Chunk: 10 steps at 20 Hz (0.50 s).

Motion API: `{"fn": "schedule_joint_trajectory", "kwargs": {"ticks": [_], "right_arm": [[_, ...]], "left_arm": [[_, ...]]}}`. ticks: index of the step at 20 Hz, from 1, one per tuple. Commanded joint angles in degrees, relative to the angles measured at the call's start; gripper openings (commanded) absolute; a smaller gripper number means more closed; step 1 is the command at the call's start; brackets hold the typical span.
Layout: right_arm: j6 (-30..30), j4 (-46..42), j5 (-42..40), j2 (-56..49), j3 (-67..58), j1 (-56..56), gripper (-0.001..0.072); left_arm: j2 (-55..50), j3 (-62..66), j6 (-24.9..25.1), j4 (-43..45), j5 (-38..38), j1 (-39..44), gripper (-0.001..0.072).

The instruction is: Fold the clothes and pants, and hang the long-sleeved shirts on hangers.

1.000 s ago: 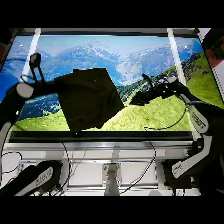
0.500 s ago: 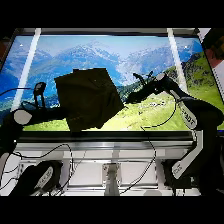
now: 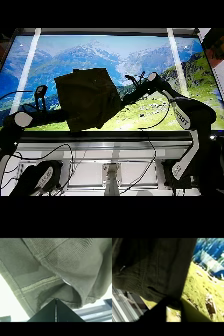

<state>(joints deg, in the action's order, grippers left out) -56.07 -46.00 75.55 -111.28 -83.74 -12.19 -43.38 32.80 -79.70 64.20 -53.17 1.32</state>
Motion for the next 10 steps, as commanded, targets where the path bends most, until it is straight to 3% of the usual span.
{"fn": "schedule_joint_trajectory", "kwargs": {"ticks": [1, 4, 6, 7, 10], "right_arm": [[-0.2, 0.9, 3.0, -0.2, -0.4, -1.0, 0.0021], [-1.5, 3.4, 6.5, -0.1, -0.4, 0.8, 0.0022], [-2.3, 5.4, 7.6, -0.1, -0.4, 2.4, 0.0022], [-2.3, 6.1, 8.0, -0.1, -0.4, 3.0, 0.0022], [-2.4, 7.2, 8.6, -0.1, -0.4, 4.2, 0.0022]], "left_arm": [[-1.1, -0.4, 2.1, 1.9, -0.4, 0.0, 0.0011], [-4.4, -0.7, 11.0, 1.8, -0.6, 0.0, 0.0020], [-6.8, -0.7, 18.1, -0.7, -2.5, 0.0, 0.0129], [-8.1, -0.7, 22.8, -3.1, -4.8, 0.0, 0.0196], [-11.3, -0.7, 39.1, -7.0, -10.1, 0.1, 0.0548]]}}
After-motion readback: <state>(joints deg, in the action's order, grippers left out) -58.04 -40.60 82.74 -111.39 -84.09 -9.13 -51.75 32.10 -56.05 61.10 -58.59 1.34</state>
